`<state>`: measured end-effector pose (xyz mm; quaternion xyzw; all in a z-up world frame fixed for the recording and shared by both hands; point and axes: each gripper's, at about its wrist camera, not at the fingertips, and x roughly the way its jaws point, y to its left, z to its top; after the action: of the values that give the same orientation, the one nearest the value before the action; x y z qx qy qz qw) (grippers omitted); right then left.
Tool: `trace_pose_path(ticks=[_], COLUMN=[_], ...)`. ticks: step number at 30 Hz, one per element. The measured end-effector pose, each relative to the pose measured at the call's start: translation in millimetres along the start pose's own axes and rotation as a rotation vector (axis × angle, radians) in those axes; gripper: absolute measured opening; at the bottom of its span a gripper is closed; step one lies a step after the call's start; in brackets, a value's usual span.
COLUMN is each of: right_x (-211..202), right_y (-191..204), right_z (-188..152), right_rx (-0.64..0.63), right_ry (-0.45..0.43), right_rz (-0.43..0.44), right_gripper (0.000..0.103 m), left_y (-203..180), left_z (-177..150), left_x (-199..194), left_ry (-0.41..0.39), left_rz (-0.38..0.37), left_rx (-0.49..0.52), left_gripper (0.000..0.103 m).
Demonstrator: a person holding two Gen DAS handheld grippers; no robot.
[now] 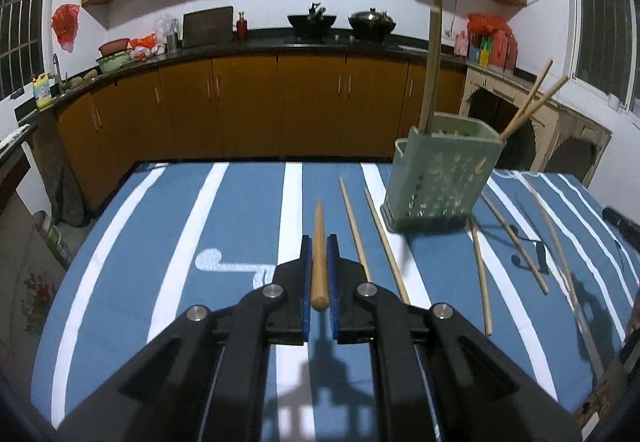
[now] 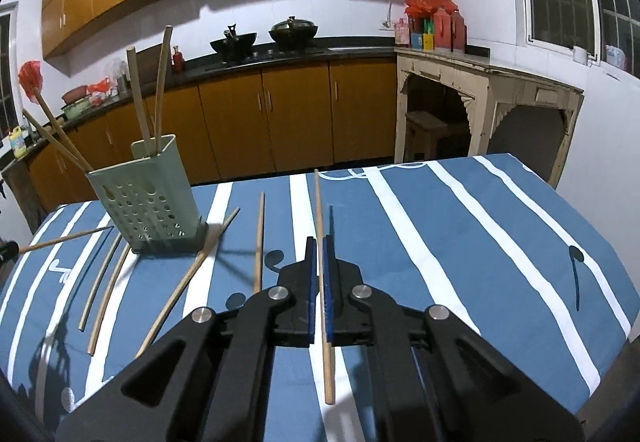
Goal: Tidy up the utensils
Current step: 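Lift both chopsticks upright and carry them over the green holder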
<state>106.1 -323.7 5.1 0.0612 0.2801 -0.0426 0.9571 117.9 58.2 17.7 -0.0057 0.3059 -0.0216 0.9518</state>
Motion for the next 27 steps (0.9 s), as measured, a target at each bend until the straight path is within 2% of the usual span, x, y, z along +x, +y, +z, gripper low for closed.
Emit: trace_pose_path(ticks=[5,7,8,9,14,16,18,22,27], right_x=[26.8,36.2,41.8,43.8,55.4,51.4,47.5,44.8,24.2], right_y=[-7.7,-6.3,-5.4,-4.8,3.1,4.7,6.9,7.4,2.0], right_z=[-26.9,-38.2,-44.1,-47.5,-69.5,-74.7,-76.8,-76.2,-60.9], right_rx=[0.033,0.014,0.006,0.0,-0.057,-0.065,-0.076,-0.077,-0.032], right_ry=[0.147,0.189,0.214,0.224,0.292,0.274,0.271,0.272,0.181], right_rz=[0.018,-0.002,-0.009,-0.013,-0.053,-0.055,-0.039,-0.038,-0.007], right_gripper=[0.007,0.019,0.03,0.032,0.031,0.025,0.008,0.008,0.008], left_y=[1.5,2.8,3.9,4.5,6.0,6.3,6.6,7.2,7.4], left_z=[-7.8,-13.6,-16.0,-17.6,-17.5,-16.4,-15.6,-13.0,-7.0], left_x=[4.6,8.5,8.8,9.7,9.6,9.1,7.6,4.2,-8.6], left_ry=[0.018,0.034,0.04,0.043,0.034,0.027,0.019,0.0,-0.054], left_rz=[0.002,0.001,0.001,0.0,0.003,0.003,0.005,0.005,-0.001], left_rx=[0.002,-0.005,-0.009,-0.013,-0.022,-0.024,-0.023,-0.025,-0.022], left_gripper=[0.008,0.008,0.008,0.008,0.008,0.008,0.008,0.008,0.008])
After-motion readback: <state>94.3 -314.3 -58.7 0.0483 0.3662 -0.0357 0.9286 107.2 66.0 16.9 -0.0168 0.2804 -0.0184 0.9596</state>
